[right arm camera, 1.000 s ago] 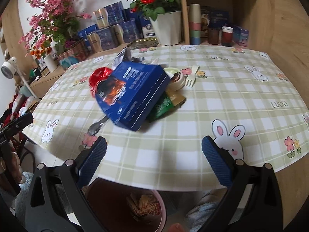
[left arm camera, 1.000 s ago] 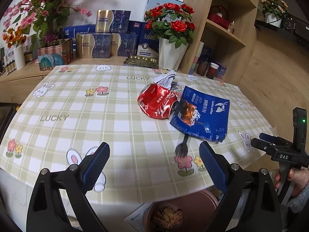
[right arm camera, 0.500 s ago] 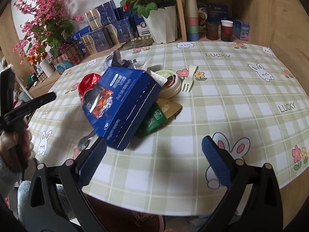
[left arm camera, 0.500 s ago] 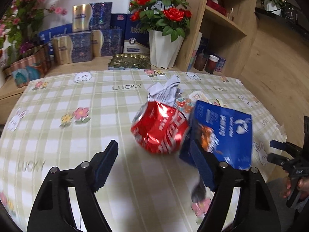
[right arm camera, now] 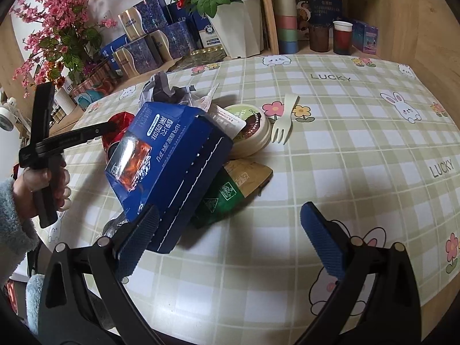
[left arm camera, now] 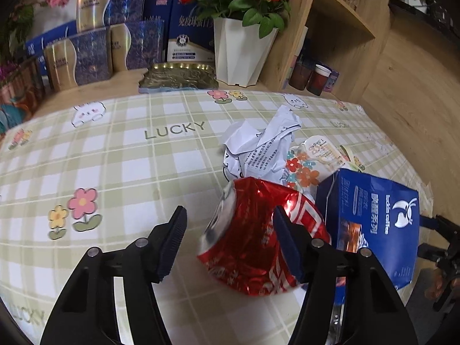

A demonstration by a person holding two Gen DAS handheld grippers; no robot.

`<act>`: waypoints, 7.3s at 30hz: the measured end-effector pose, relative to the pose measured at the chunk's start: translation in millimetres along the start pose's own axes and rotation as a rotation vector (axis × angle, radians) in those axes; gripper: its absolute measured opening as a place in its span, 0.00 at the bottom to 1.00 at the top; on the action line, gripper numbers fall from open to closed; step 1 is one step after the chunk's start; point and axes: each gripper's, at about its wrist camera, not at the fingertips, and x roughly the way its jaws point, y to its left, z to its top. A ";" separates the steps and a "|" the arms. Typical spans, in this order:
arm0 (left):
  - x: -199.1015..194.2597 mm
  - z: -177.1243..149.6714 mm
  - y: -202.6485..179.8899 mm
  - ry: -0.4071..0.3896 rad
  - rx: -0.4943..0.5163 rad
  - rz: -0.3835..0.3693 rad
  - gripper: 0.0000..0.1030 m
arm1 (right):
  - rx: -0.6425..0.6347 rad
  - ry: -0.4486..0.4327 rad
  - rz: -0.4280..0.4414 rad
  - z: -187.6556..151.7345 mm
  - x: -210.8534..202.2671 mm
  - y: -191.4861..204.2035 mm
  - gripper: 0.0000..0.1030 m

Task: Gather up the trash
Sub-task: 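Grasp the crushed red can with the left tool, then grasp the blue coffee box with the right tool while the left tool holds the can, then lower the red can into the brown bin and open the left tool, then carry the blue coffee box over the bin and open the right tool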

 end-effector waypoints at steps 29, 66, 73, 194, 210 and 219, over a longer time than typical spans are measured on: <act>-74.3 -26.3 -1.3 -0.047 -0.030 0.163 0.17 | 0.004 -0.043 0.037 17.0 -9.6 5.5 0.94; -130.4 -60.8 -37.6 -0.096 -0.114 0.133 0.17 | 0.253 -0.070 0.114 14.8 26.7 29.3 0.45; -155.0 -60.4 -44.6 -0.136 -0.106 0.139 0.17 | 0.196 -0.134 0.142 22.4 -3.3 36.5 0.41; -259.0 -208.2 -107.7 -0.236 -0.173 0.236 0.94 | -0.151 -0.166 0.114 -95.4 -150.9 53.4 0.40; -267.0 -224.0 -97.9 -0.244 -0.226 0.261 0.94 | -0.284 0.063 0.103 -133.0 -112.1 81.3 0.41; -256.2 -229.2 -93.2 -0.215 -0.244 0.264 0.94 | -0.306 0.171 0.073 -147.2 -81.6 87.0 0.41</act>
